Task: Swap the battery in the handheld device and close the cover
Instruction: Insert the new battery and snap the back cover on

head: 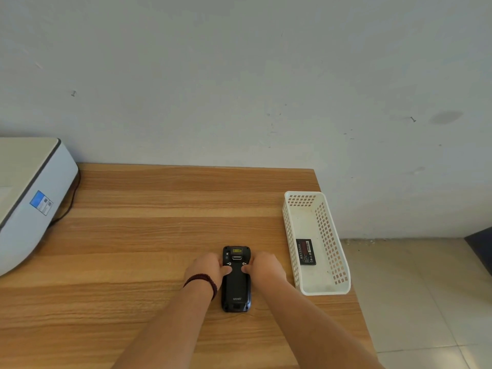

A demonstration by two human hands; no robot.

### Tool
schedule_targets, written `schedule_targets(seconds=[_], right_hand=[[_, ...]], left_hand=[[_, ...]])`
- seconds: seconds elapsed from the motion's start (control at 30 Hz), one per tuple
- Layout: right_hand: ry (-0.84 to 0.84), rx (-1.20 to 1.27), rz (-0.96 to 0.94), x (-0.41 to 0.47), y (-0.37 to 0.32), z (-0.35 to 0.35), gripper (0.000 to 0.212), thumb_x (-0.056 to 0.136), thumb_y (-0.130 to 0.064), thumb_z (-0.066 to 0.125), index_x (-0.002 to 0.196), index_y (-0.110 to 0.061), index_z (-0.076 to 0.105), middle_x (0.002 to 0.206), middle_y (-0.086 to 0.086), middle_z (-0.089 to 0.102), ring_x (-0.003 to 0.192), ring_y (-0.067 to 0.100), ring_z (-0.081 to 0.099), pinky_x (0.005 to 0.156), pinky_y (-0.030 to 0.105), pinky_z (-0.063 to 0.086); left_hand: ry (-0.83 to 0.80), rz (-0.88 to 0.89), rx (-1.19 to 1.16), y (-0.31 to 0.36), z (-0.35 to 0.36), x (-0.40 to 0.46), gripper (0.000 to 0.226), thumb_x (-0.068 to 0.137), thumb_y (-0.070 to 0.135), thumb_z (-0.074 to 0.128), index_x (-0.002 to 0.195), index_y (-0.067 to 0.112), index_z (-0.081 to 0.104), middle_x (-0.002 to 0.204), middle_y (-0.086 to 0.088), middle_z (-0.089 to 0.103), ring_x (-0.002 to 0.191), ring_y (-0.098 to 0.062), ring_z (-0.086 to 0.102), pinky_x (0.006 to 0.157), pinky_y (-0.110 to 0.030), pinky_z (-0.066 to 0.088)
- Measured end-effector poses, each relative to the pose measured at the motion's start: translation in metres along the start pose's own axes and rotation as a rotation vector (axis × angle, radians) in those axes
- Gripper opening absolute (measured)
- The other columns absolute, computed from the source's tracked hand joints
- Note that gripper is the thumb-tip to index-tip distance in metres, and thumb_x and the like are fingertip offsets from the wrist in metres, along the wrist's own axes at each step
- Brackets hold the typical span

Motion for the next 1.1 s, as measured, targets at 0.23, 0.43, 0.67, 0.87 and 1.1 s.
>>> schedule_targets(seconds=[0.23,0.43,0.67,0.87,1.1], right_hand=[[-0.073,0.005,0.071,0.007,0.001,0.0,0.028,0.089,-0.038,0.066,0.108,-0.018,0.063,0.093,0.0,0.063,0.09,0.02,0.063,0.082,0.035,0.053],[-0.127,0.09,0.06,0.013,0.004,0.004,0.038,0.087,-0.046,0.066,0.102,-0.012,0.063,0.086,0.001,0.063,0.073,0.015,0.059,0.06,0.027,0.046],[-0.121,0.058,0.098,0.012,0.0,0.006,0.038,0.088,-0.047,0.065,0.11,-0.016,0.063,0.089,0.001,0.063,0.082,0.019,0.062,0.078,0.034,0.052],[-0.174,0.023,0.052,0.003,0.009,0.005,0.041,0.092,-0.05,0.058,0.117,-0.018,0.06,0.102,0.002,0.066,0.099,0.022,0.063,0.094,0.04,0.051],[-0.244,-0.077,0.056,0.001,0.011,0.004,0.043,0.093,-0.048,0.058,0.123,-0.018,0.055,0.11,0.004,0.062,0.107,0.024,0.06,0.097,0.04,0.047]], left_hand=[[-0.095,-0.106,0.04,0.002,-0.002,0.01,0.034,0.088,0.043,0.063,0.1,0.011,0.066,0.098,-0.006,0.07,0.091,-0.021,0.064,0.076,-0.03,0.049],[-0.121,-0.15,0.024,0.002,0.0,0.017,0.045,0.085,0.054,0.061,0.098,0.011,0.066,0.093,-0.005,0.069,0.085,-0.02,0.063,0.069,-0.029,0.047],[-0.065,-0.14,0.11,0.004,0.004,0.015,0.036,0.088,0.05,0.059,0.091,0.015,0.063,0.086,-0.002,0.066,0.082,-0.02,0.063,0.073,-0.031,0.049],[-0.104,-0.14,0.134,0.004,0.002,0.01,0.042,0.087,0.055,0.057,0.095,0.014,0.062,0.084,-0.002,0.064,0.083,-0.021,0.063,0.072,-0.031,0.048],[-0.158,-0.153,0.135,-0.006,0.009,0.009,0.045,0.087,0.054,0.059,0.099,0.012,0.068,0.095,-0.004,0.072,0.09,-0.02,0.066,0.078,-0.03,0.05]])
Point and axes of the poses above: each hand's wrist, its own x-axis towards the middle knuckle, its own z-axis out of the palm, y = z × x, the point moved 3 cm from there along x, towards the middle knuckle
